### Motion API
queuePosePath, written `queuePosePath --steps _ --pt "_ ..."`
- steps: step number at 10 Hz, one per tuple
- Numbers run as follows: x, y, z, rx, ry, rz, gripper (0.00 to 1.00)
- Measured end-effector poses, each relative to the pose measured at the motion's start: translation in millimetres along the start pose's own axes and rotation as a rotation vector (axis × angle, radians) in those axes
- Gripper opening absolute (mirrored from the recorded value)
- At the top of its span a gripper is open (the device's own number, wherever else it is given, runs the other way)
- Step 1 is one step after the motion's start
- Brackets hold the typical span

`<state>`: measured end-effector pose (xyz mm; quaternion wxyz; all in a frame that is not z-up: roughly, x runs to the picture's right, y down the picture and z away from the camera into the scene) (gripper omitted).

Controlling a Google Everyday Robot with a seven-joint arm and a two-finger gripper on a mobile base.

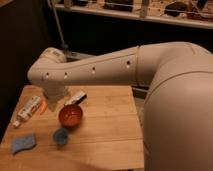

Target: Place the white sponge in the ceramic bowl

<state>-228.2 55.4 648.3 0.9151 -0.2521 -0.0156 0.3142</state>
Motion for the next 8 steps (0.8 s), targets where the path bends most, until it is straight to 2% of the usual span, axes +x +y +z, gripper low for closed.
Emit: queuePosePath --steps 1,4,8 --pt "-6.2 22.5 -2.4 -0.023 -0.012 -0.137 0.65" --pt "-13.5 54.8 -4.2 -0.04 -0.006 -0.326 0.65" --pt "-12.7 54.6 -4.2 -0.035 0.0 -0.337 0.65"
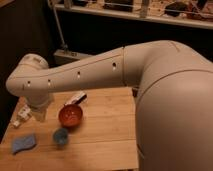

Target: Place the white sponge in the ceramic bowl

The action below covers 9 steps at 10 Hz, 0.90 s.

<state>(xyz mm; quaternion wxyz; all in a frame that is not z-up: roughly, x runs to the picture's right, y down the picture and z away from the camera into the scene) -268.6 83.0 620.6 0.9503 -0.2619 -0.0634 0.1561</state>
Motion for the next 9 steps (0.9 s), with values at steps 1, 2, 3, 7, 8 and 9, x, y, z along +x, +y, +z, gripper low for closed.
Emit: queuePosePath --steps 1,2,3,7,8,9 --pt "0.6 -1.1 -0.1 0.002 -0.004 0.002 0.65" --pt "0.7 -1.6 0.0 0.003 -0.01 0.003 0.65" --pt "-3.2 -4.0 1.9 0.008 -0.046 -0.001 0.65" --pt "-46.8 5.3 22.7 -0.027 -0.286 -0.127 0.65" --pt "-56.5 11.1 29.7 -0.042 -0.341 -0.175 0.65" --pt "-63.4 16.4 36.2 -0.056 -0.379 -0.224 0.65"
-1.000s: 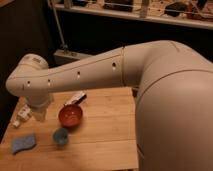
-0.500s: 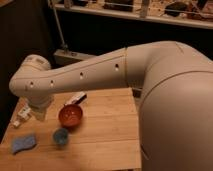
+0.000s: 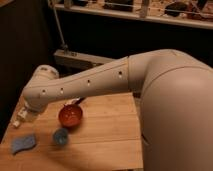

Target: Place the white sponge in the ceramic bowl

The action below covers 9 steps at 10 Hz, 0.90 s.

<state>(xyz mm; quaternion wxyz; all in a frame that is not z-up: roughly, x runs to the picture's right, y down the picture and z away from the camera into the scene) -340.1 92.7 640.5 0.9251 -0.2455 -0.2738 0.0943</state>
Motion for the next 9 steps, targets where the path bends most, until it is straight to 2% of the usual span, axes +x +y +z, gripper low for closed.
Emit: queuePosePath --steps 1,2,4,6,7,9 --pt "-3.4 3.8 7.7 -0.018 -0.025 -0.045 0.65" --pt "-8.3 12.1 19.2 -0.054 -0.054 -0.106 0.65" --pt "-15.0 24.6 35.3 -0.109 -0.073 -0.214 0.65" --pt "-19.5 33.2 48.2 -0.155 -0.059 -0.31 0.65" --pt "-22.7 36.6 55.1 -0.177 -0.038 -0.358 0.65" --pt "-23.3 33.2 63.2 -0.197 0.014 -0.397 0.65"
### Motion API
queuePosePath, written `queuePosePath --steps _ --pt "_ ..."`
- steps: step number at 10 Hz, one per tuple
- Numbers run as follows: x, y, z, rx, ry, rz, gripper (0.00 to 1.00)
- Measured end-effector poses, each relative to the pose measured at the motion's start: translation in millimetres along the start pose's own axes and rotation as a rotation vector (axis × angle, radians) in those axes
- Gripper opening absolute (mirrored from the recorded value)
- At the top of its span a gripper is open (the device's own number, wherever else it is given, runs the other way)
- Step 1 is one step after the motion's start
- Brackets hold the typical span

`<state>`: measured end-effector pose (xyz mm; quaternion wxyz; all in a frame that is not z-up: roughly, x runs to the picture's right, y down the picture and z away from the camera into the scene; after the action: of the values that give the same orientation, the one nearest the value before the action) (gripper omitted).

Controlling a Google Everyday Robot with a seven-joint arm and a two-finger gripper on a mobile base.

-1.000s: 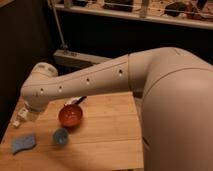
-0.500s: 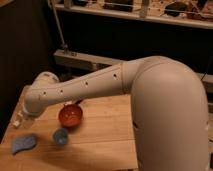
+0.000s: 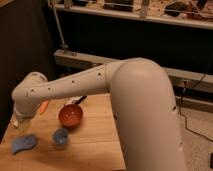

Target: Place the white sponge in the ceramic bowl

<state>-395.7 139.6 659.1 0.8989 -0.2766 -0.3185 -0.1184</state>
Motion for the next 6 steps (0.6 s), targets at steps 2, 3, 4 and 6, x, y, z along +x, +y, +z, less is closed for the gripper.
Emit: queuePosePath --steps 2,3,4,6 --pt "6.1 -9.6 7.6 -0.024 0.078 0.01 0.65" --pt "12.0 -13.0 11.8 -0.033 0.121 0.027 0.65" --pt "15.0 -15.2 15.4 -0.039 0.152 0.037 0.65" --pt "16.5 -14.1 29.5 -0.063 0.226 0.043 0.65"
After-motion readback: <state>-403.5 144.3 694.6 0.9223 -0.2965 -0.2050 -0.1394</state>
